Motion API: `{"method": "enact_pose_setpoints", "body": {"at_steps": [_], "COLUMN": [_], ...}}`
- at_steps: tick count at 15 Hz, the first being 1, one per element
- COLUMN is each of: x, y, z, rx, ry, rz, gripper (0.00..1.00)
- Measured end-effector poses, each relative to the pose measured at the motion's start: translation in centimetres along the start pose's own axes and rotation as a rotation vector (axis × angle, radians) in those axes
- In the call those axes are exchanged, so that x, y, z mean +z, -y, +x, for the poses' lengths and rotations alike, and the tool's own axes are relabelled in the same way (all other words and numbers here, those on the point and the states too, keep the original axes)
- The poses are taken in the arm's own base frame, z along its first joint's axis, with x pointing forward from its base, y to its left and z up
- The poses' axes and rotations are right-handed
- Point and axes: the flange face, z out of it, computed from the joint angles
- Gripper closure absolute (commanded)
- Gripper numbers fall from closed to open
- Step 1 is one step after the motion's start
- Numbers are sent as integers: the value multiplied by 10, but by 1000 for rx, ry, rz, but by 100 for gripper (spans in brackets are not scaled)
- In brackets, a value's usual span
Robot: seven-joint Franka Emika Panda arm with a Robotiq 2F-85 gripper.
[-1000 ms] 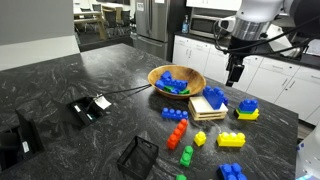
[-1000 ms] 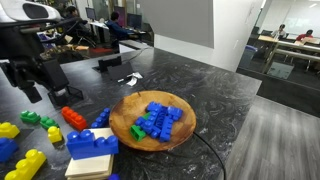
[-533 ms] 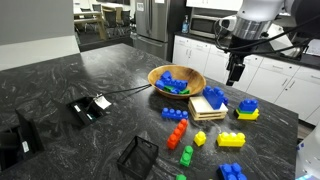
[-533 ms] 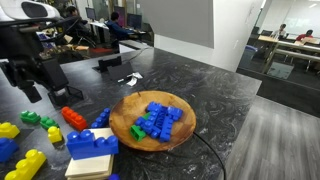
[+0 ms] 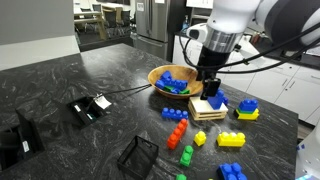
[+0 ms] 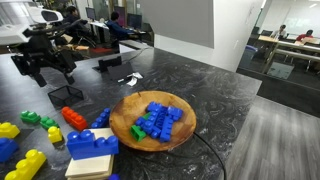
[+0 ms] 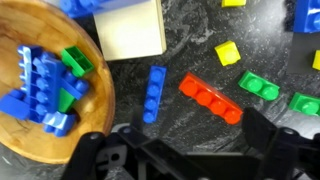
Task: Bring the black box forward
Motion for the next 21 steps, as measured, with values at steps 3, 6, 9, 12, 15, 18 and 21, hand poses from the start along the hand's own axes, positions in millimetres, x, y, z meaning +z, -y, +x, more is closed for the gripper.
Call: {"method": "enact_pose_setpoints", "body": {"at_steps": [3,6,9,12,15,18,21], "x": [13,9,2,1,3,15,36], "y": [20,28,32,31,32,44,67], "z": [58,107,126,126,127,132,148], "rx": [-118,-156,-163,-163,-164,-184,-178], "ry": [-5,-61,-99,-101,-98,-89,-114], "rz": [33,60,68,67,68,79,100], "gripper": [0,0,0,0,0,0,0]}}
